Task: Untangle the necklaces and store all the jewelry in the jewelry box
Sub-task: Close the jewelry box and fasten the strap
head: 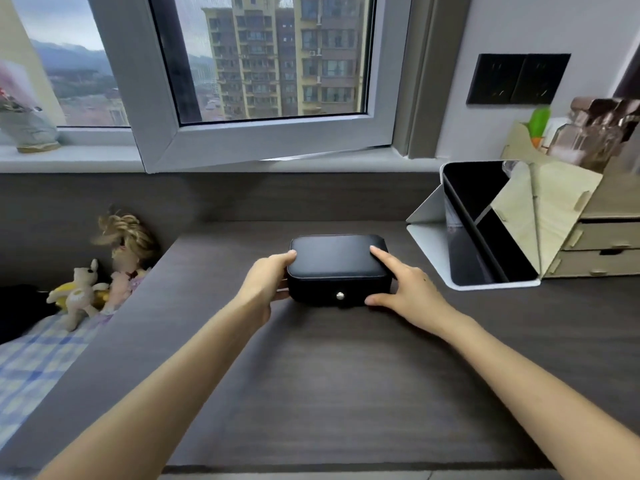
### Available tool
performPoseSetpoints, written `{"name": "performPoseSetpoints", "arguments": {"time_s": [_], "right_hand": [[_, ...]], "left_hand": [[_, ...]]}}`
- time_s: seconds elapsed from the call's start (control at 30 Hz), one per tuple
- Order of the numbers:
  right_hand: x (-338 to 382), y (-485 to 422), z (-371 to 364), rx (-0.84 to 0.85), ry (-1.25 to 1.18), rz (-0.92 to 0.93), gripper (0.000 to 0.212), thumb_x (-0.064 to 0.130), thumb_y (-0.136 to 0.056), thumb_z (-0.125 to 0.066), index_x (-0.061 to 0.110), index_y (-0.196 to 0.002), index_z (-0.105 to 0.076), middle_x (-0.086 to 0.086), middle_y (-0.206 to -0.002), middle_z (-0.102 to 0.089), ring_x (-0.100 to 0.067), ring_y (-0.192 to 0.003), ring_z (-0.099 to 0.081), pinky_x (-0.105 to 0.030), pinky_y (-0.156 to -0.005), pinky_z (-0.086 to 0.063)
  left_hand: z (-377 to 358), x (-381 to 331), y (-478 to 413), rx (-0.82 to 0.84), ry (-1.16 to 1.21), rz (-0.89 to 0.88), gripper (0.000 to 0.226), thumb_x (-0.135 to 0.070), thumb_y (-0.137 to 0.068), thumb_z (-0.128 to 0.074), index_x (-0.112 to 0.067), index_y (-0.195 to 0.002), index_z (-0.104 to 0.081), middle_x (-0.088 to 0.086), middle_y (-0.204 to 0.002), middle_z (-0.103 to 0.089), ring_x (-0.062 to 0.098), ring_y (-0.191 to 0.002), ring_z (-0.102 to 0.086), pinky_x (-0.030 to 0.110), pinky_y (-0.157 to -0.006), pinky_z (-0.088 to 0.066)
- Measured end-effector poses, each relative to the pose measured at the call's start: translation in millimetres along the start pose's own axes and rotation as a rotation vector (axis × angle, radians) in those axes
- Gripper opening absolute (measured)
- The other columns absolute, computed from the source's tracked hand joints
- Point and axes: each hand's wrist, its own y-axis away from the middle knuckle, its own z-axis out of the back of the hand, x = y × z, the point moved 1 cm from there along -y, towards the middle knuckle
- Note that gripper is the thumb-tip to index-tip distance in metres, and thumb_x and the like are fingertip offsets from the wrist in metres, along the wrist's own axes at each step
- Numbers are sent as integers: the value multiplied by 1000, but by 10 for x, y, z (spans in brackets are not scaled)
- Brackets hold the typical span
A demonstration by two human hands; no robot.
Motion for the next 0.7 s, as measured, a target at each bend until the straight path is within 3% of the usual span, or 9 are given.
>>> {"name": "performPoseSetpoints", "arguments": {"time_s": [0.13,0.33,0.6,0.7], "right_hand": [[-288,-485,74,9,-33,-54,90,26,-74,-79,33,-147,-28,1,-143,-46,-18,-130,-43,-23,-101,-34],[-612,-1028,25,28,-108,-106,89,22,-73,-80,37,-145,-30,1,-141,-47,-16,-127,-45,-23,-101,-35],[-840,-1329,-13,24,-109,-127,88,22,-72,-80,39,-144,-31,1,-144,-44,-14,-132,-40,-22,-101,-34],[-817,-1332,0,28,-88,-133,88,24,-74,-79,39,-145,-29,1,-145,-43,-16,-132,-39,-21,-99,-33]], "left_hand": [[-250,-113,-602,13,1,8,29,-30,-90,-51,-11,-109,-62,5,-99,-63,20,-84,-59,32,-78,-48],[-416,-157,-1236,21,-44,57,14,-26,-85,-50,-17,-95,-56,4,-94,-59,17,-75,-56,24,-55,-42],[-517,-100,-1600,-34,-96,45,40,-32,-69,-52,-14,-103,-65,8,-103,-64,20,-86,-56,25,-58,-41],[-521,-131,-1617,-7,-101,63,41,-27,-77,-50,-10,-112,-64,6,-102,-60,19,-88,-54,25,-57,-41]]}}
